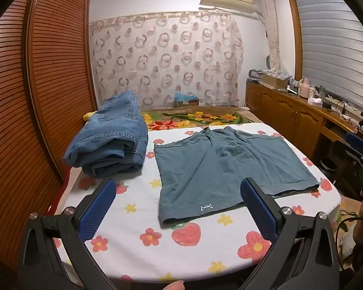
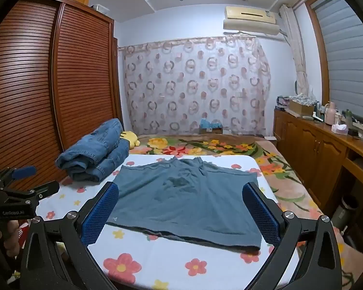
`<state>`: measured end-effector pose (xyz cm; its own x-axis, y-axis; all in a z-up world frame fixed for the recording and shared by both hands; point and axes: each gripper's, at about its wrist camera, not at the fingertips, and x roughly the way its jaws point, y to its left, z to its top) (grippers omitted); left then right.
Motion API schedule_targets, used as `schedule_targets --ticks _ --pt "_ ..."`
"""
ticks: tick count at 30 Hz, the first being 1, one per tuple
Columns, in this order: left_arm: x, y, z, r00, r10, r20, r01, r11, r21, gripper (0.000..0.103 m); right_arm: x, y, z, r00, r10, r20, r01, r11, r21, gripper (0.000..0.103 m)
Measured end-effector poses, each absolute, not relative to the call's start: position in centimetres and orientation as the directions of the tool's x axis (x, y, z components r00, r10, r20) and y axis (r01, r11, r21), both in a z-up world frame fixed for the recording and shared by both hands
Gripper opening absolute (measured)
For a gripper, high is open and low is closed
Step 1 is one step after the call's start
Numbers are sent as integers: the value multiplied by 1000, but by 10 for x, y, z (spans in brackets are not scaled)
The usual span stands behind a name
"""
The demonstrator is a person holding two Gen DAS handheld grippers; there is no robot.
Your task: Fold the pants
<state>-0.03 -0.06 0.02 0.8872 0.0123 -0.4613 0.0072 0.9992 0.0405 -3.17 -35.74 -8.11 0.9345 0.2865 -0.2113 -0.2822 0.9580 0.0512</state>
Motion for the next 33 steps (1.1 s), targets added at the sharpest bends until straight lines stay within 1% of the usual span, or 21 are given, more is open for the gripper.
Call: schedule_targets --ticks 9,33 --pt "0 -2 0 889 11 -458 6 999 35 103 -30 -356 -82 930 282 -236 -280 959 44 102" --pt "-2 0 4 891 3 -454 7 1000 21 103 -31 -355 -82 931 280 -236 -278 960 42 102"
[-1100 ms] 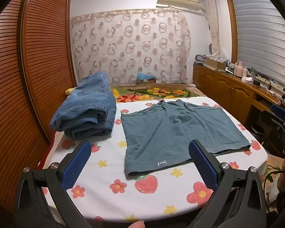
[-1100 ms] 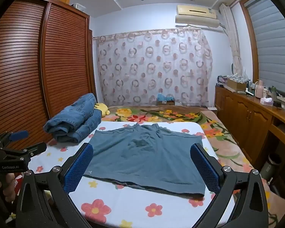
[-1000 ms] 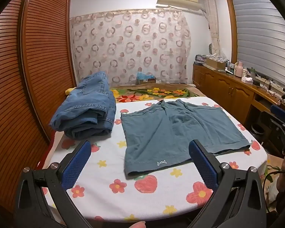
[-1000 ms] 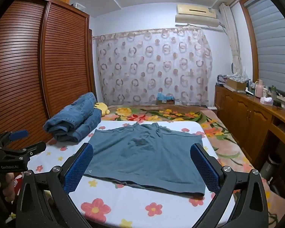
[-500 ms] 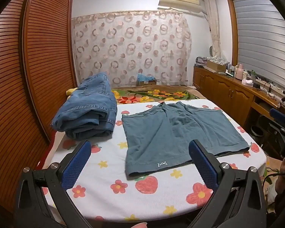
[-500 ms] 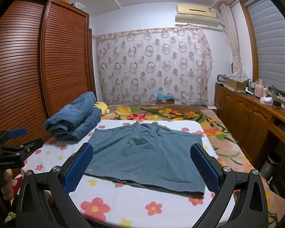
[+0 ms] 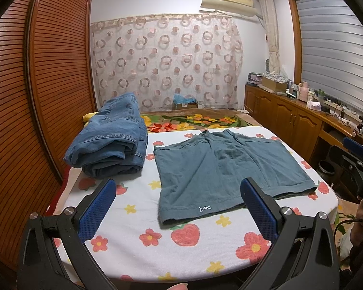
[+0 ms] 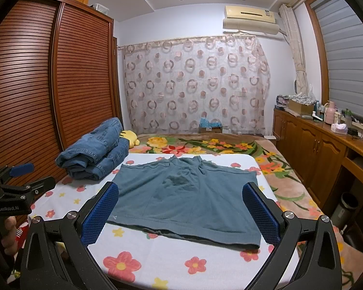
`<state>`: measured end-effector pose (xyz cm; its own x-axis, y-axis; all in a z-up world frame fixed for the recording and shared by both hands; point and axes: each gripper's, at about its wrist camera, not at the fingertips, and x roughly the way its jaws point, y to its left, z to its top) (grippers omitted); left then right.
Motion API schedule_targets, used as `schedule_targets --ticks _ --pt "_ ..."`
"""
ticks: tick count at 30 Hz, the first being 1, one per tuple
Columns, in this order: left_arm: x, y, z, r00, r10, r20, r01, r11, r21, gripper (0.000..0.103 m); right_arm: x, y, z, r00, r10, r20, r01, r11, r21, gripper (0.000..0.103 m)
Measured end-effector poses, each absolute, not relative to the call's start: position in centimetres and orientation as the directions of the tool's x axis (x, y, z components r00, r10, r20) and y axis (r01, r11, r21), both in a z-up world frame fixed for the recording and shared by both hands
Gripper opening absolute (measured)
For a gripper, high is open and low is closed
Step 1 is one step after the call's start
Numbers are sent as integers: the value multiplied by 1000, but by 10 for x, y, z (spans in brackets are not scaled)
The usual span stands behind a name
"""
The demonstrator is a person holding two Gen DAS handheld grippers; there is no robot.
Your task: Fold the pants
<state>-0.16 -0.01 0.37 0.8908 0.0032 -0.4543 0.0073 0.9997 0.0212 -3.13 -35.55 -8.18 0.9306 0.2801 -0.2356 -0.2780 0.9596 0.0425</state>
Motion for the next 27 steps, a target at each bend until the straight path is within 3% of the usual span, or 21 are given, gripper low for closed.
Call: schedule_targets --ticks 27 --pt "-4 -1 7 891 2 -453 7 1000 18 103 -31 -355 -82 931 280 -235 -278 960 43 102"
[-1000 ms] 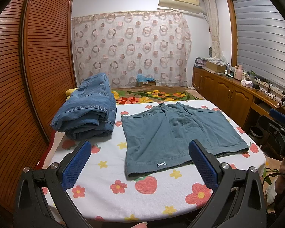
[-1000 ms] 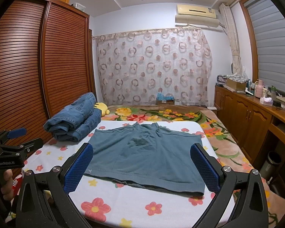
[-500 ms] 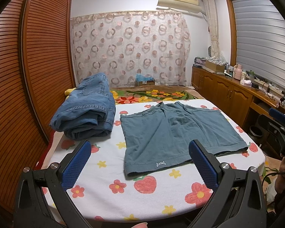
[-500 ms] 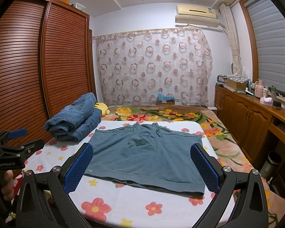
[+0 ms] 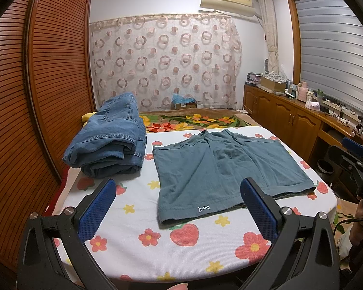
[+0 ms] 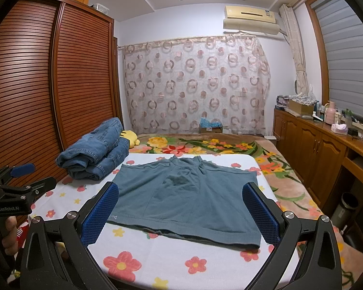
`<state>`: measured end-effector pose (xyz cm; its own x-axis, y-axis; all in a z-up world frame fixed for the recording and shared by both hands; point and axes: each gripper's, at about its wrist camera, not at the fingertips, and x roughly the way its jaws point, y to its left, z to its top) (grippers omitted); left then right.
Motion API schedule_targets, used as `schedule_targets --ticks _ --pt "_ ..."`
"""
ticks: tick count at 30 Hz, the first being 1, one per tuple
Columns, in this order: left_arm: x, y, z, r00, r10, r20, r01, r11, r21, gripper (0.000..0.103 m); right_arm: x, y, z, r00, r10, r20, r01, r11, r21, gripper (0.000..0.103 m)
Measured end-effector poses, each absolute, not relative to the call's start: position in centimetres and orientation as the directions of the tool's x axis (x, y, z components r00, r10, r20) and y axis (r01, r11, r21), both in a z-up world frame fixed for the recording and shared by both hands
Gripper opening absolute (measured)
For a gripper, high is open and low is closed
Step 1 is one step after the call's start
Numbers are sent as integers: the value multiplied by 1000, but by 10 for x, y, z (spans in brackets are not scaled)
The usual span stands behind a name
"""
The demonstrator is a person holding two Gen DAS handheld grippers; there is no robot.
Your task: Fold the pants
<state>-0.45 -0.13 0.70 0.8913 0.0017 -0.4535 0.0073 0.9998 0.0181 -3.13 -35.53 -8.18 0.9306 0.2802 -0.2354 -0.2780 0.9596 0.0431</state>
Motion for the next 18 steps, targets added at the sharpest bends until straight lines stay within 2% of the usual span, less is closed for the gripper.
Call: schedule_targets --ticks 18 --pt "-4 -3 7 891 -2 -455 10 1000 16 103 -31 -355 -82 931 279 -235 -278 960 40 102"
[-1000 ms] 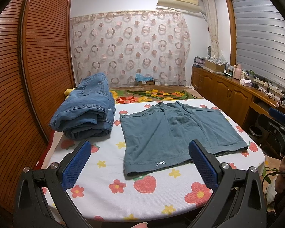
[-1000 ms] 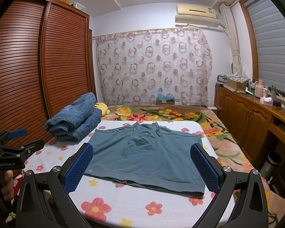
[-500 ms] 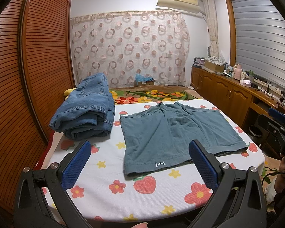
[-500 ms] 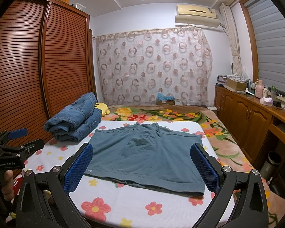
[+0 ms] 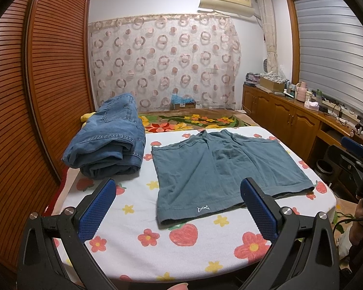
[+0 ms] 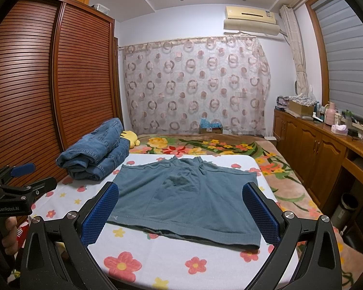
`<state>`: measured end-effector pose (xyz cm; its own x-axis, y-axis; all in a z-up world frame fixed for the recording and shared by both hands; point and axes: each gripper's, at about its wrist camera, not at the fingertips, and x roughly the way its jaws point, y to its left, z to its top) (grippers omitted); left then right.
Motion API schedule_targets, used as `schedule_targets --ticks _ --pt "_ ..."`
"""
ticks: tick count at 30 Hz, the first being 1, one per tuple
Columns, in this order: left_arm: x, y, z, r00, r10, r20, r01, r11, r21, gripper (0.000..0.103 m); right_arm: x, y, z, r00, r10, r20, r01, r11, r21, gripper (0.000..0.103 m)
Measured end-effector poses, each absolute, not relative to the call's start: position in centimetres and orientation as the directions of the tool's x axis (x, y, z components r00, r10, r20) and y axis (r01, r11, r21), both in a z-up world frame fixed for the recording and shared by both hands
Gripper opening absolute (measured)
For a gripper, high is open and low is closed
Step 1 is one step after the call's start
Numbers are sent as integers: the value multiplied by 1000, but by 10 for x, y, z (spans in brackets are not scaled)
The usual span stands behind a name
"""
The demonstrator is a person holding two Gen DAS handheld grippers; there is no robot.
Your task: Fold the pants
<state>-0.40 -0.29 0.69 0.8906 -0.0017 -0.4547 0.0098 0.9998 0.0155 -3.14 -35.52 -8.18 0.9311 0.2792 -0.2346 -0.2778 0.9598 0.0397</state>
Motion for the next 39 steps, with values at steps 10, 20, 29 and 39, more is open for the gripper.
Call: schedule_targets --ticks 10,20,29,39 --pt "-4 -3 7 891 -2 -454 10 1000 14 103 -31 -355 -82 932 278 -234 -277 960 38 102" --pt "-6 -10 9 890 3 -456 6 1000 20 103 -30 -356 -83 930 276 -244 -275 961 40 102" --pt "6 -15 6 897 16 -442 -6 1000 24 103 -23 -361 -85 924 268 -271 -266 963 46 102" --pt "33 -1 -16 857 -48 -514 55 998 -1 103 -12 -363 -87 916 244 -319 -244 969 39 100"
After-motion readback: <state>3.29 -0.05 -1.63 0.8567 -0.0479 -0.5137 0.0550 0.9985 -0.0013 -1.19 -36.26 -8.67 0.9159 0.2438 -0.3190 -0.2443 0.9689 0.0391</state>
